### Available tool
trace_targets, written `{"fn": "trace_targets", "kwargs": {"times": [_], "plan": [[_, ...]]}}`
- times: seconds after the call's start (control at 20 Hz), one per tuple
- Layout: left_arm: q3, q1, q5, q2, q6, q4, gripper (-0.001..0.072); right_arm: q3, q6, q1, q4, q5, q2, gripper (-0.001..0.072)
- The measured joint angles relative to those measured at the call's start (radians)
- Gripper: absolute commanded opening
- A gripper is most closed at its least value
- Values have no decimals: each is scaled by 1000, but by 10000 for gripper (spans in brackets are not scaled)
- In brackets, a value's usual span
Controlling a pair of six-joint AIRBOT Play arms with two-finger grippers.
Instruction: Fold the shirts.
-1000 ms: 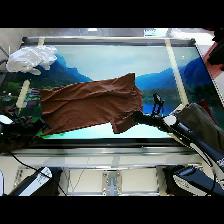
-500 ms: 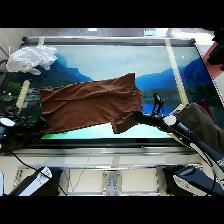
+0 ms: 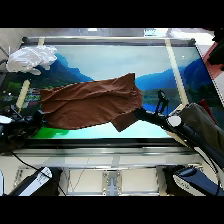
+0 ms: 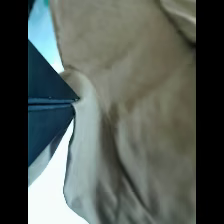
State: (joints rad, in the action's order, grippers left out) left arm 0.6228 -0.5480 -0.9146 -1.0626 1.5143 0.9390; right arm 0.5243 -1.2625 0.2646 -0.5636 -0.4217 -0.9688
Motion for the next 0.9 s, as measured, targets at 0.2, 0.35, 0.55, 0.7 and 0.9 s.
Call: {"fn": "trace_targets", "kwargs": {"times": [0.2,0.35,0.55,0.7,0.9], "plan": [[111,27,-84,0,-158,-201,6,0,-70,-126,-109,-72,153,23],[163,101,-135,0,-217,-257,6,0,-160,-203,-219,-178,277,23],[185,190,-176,0,-245,-260,6,0,-279,-245,-319,-354,436,23],[190,215,-220,10,-253,-257,6,0,-341,-254,-334,-472,526,22],[193,226,-236,61,-254,-245,6,0,-395,-259,-357,-523,579,22]]}}
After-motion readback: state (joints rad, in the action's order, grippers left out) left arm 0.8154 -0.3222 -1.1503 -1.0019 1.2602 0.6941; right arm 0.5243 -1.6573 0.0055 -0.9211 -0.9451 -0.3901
